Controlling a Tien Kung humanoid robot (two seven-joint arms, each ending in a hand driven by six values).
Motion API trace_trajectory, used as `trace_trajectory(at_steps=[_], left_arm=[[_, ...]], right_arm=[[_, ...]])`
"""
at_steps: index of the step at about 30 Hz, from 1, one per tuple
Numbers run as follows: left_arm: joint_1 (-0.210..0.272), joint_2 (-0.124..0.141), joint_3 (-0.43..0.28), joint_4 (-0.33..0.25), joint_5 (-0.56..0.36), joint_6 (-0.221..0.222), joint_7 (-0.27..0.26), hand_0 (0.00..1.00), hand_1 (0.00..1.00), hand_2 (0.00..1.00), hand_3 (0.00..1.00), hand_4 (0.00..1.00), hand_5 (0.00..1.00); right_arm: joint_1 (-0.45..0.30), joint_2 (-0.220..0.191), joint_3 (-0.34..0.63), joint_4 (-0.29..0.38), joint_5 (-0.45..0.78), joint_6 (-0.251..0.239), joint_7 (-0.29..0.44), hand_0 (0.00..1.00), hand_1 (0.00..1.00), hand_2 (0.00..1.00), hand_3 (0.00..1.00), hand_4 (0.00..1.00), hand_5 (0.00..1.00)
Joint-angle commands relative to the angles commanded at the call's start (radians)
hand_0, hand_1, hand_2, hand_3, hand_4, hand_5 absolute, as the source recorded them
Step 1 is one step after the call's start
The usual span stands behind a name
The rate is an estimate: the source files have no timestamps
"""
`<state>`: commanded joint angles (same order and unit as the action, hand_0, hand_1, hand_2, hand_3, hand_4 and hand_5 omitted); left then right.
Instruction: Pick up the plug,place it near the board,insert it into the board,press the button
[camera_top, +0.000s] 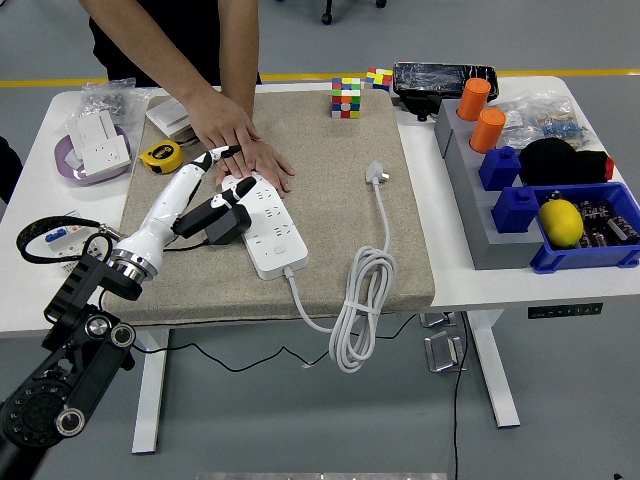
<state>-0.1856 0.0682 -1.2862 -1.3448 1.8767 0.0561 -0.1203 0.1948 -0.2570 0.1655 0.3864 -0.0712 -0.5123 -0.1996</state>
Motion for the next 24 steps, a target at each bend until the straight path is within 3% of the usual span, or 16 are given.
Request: trace_trajectory(at_steps=[8, 15, 24], left_arm=[[0.058, -0.019, -0.001, 0.012, 0.081, 0.06, 0.001, 0.921, 0.937, 0.888, 0.861, 0.998, 0.998], [0.077, -0.02, -0.003, 0.035, 0.086, 0.06, -0.002, 0.918, 0.932, 0.882, 0.861, 0.998, 0.998], [0.084, -0.016, 0.015, 0.08, 0.065, 0.105, -0.068, 0.896, 0.903, 0.839, 0.834, 0.998, 0.998]], right_arm=[[0.0, -0.002, 0.007, 0.002, 0.0, 0.005, -0.001, 0.774, 0.728, 0.725, 0.759, 0.998, 0.979], [-0.012, -0.004, 0.009, -0.005, 0.011, 0.003, 0.009, 0.775, 0.729, 0.724, 0.758, 0.998, 0.977], [-0.021, -0.011, -0.05, -0.01, 0.151, -0.058, 0.209, 0.809, 0.769, 0.75, 0.771, 0.998, 0.998]])
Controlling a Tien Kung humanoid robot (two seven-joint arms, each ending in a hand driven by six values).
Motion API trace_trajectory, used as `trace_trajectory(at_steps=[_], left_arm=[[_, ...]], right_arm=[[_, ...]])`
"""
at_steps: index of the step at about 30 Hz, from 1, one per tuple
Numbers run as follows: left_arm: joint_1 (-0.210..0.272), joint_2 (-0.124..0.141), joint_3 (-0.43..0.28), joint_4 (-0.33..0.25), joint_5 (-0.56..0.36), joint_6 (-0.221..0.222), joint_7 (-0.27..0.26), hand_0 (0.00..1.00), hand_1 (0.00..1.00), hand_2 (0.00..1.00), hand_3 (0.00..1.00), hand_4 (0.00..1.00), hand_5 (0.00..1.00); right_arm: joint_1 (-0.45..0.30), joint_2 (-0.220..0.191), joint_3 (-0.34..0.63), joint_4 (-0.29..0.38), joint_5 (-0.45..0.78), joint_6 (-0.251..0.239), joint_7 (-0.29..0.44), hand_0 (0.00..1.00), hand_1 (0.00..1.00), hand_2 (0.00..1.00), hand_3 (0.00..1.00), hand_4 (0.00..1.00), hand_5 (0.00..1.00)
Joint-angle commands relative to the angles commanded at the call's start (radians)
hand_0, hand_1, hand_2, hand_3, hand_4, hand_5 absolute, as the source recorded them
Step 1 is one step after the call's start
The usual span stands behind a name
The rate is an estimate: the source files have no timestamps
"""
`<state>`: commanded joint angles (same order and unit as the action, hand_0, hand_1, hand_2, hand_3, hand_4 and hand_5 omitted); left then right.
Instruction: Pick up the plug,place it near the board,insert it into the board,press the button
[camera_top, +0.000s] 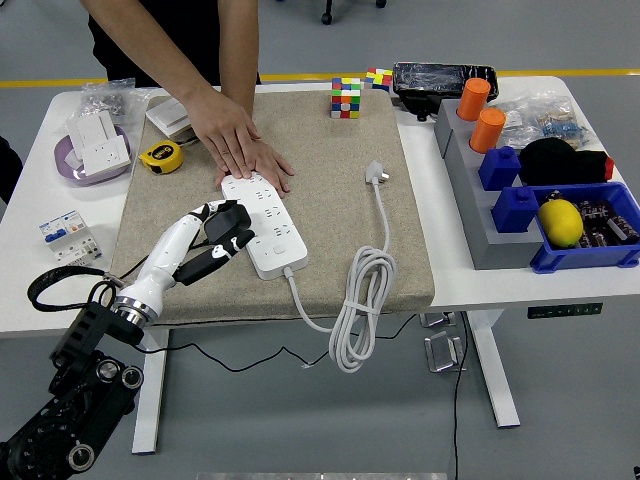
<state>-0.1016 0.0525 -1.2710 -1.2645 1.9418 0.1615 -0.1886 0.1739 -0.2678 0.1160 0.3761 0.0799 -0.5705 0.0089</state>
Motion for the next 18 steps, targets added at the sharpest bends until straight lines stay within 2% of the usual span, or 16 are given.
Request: trace_trajectory(at_steps=[7, 18], left_arm=[[0.004, 0.001, 0.004, 0.007, 0.007, 0.009, -0.001, 0.895, 0.905, 0.839, 0.836, 0.998, 0.998], [0.001, 0.0, 0.002, 0.034, 0.036, 0.009, 0.017, 0.898, 0.907, 0.842, 0.839, 0.998, 0.998]], right_arm=[[-0.009, -0.003, 0.009, 0.005, 0.036, -0.024, 0.06, 0.813, 0.771, 0.747, 0.769, 0.998, 0.998], [-0.008, -0.003, -0.001, 0.001, 0.031, -0.004, 0.034, 0.816, 0.772, 0.75, 0.768, 0.998, 0.998]])
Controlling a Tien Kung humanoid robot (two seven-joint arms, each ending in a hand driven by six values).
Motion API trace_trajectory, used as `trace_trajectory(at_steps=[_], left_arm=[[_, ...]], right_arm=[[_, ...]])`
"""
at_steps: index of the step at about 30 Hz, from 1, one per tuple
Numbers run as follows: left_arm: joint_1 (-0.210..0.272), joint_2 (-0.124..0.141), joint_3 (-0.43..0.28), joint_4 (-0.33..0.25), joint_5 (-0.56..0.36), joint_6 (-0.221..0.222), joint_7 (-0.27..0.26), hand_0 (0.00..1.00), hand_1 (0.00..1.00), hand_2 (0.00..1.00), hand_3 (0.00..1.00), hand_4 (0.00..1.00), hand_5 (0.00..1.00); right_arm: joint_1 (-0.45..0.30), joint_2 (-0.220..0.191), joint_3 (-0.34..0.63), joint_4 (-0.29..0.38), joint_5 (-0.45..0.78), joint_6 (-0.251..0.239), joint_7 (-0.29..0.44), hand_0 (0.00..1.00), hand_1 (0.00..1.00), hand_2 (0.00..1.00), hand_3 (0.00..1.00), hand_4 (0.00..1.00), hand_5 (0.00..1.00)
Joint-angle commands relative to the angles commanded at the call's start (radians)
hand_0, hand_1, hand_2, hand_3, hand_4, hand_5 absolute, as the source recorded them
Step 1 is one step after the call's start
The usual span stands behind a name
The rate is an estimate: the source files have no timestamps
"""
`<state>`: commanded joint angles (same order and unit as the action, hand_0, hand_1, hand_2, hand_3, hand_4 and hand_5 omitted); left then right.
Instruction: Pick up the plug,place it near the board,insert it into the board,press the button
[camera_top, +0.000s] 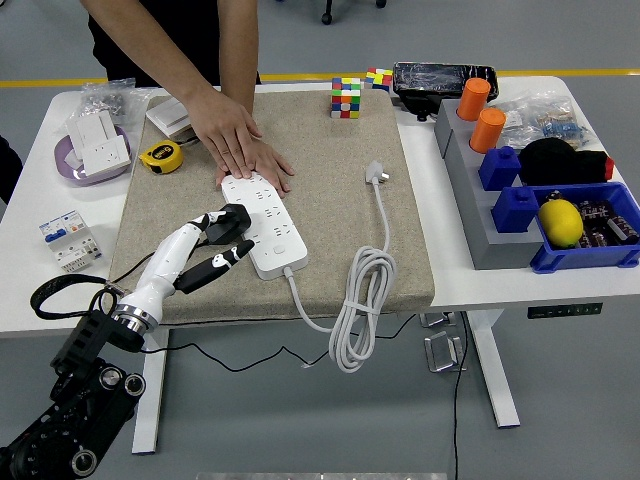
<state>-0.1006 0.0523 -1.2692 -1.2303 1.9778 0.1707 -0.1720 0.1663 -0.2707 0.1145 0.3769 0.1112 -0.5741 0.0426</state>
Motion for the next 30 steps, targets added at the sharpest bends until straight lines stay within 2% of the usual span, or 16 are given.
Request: trace_trajectory(at_steps=[10, 30], left_arm=[[-0.038, 0.01, 0.01, 0.053, 0.0, -0.012, -0.006, 0.899, 0.908, 0.844, 0.835, 0.998, 0.998], [-0.12, 0.027, 0.106, 0.067, -0.004, -0.029, -0.011, 0.897, 0.905, 0.848, 0.836, 0.998, 0.998]], right_arm=[[-0.003, -0.001, -0.004, -0.002, 0.0, 0.006, -0.009, 0.819, 0.777, 0.754, 0.765, 0.998, 0.998], [0.0, -0.001, -0.001, -0.001, -0.005, 0.008, -0.013, 0.821, 0.779, 0.754, 0.76, 0.998, 0.998]])
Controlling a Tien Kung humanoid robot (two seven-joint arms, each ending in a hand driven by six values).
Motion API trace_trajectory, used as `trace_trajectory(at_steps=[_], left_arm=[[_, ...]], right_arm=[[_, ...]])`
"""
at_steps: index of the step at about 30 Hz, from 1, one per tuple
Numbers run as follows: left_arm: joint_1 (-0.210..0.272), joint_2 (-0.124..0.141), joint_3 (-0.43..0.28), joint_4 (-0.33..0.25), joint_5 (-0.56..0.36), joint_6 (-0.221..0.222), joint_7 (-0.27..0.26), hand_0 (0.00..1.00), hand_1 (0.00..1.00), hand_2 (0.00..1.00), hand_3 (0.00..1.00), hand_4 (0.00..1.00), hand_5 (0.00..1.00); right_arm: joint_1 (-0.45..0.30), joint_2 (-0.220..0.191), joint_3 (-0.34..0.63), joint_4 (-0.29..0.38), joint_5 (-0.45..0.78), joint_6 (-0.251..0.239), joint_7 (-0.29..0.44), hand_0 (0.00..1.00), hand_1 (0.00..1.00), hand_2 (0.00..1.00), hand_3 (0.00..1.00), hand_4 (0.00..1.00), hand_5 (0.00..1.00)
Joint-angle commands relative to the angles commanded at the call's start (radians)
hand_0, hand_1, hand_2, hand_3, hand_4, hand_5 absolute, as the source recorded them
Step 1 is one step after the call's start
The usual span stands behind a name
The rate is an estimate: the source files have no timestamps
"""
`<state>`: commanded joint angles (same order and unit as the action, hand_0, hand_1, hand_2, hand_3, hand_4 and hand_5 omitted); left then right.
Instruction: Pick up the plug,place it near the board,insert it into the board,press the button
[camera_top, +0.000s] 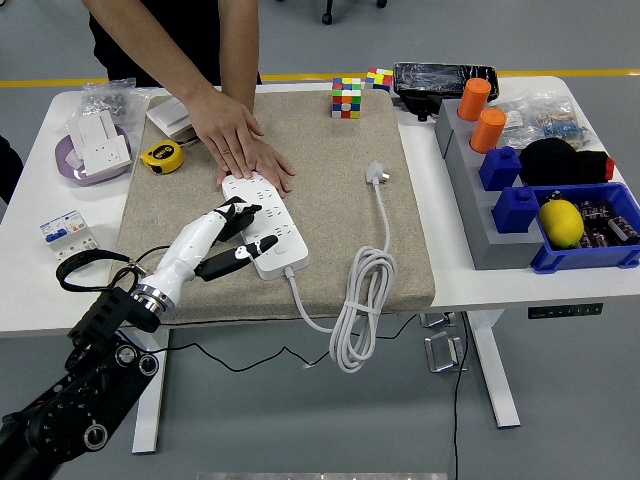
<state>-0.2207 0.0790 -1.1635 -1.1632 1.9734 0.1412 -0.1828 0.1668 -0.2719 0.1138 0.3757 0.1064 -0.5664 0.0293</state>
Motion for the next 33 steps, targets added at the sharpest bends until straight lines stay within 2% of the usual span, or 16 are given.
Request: trace_trajectory(at_steps=[19, 26, 33], left_arm=[[-0.054, 0.01, 0.057, 0.022, 0.002, -0.014, -0.001, 0.9, 0.904, 0.846, 0.837, 0.998, 0.998], [-0.057, 0.004, 0.059, 0.014, 0.004, -0.017, -0.004, 0.901, 0.904, 0.843, 0.837, 0.998, 0.998], [-0.073, 0.002, 0.062, 0.031, 0.01, -0.027, -0.003, 0.901, 0.901, 0.841, 0.838, 0.998, 0.998]], right_arm=[[0.002, -0.002, 0.009, -0.001, 0.003, 0.003, -0.001, 0.822, 0.781, 0.754, 0.761, 0.998, 0.998], [0.0, 0.0, 0.006, -0.001, 0.003, 0.003, -0.002, 0.822, 0.781, 0.754, 0.762, 0.998, 0.998], [0.004, -0.002, 0.005, -0.001, 0.002, 0.002, -0.003, 0.823, 0.781, 0.754, 0.761, 0.998, 0.998]])
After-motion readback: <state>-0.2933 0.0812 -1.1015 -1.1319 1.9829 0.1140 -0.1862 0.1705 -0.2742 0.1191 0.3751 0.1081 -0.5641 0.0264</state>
